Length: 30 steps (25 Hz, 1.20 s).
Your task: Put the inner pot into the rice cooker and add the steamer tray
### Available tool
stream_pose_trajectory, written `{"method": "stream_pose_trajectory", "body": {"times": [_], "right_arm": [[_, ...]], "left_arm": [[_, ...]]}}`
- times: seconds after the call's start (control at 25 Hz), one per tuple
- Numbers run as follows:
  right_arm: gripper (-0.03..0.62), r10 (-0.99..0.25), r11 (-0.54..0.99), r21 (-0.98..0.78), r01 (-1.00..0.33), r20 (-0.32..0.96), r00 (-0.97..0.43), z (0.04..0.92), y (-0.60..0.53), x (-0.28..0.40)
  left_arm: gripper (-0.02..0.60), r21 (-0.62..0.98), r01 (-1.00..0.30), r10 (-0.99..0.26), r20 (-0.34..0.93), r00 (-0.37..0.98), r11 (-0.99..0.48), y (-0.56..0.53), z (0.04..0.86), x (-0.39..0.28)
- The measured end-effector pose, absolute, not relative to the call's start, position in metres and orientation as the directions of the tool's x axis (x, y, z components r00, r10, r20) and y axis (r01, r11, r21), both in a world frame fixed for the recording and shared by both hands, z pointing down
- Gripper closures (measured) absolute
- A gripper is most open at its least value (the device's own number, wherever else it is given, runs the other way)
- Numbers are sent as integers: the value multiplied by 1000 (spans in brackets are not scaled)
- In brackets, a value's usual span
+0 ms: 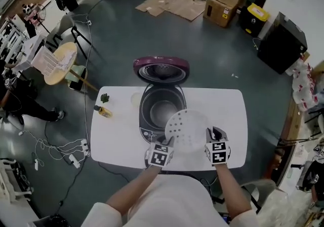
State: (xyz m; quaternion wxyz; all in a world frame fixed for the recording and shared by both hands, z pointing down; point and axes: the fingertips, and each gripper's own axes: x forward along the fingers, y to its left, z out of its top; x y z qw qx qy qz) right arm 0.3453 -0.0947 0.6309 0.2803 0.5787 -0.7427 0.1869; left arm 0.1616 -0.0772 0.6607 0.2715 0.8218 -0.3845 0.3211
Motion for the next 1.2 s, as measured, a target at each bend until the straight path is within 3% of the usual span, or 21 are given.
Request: {"method": "stream_pose_trajectory", "body": {"times": [0.76, 1.2], "right_arm": [[514, -776, 328, 100, -939, 595, -207, 611, -177, 257], [502, -732, 344, 111, -932, 653, -193, 638, -217, 226]], "left_arm": [[457, 80, -847, -563, 713, 417, -525, -157, 637, 73], [442, -61, -823, -575, 745, 339, -565, -205, 659, 46]]}}
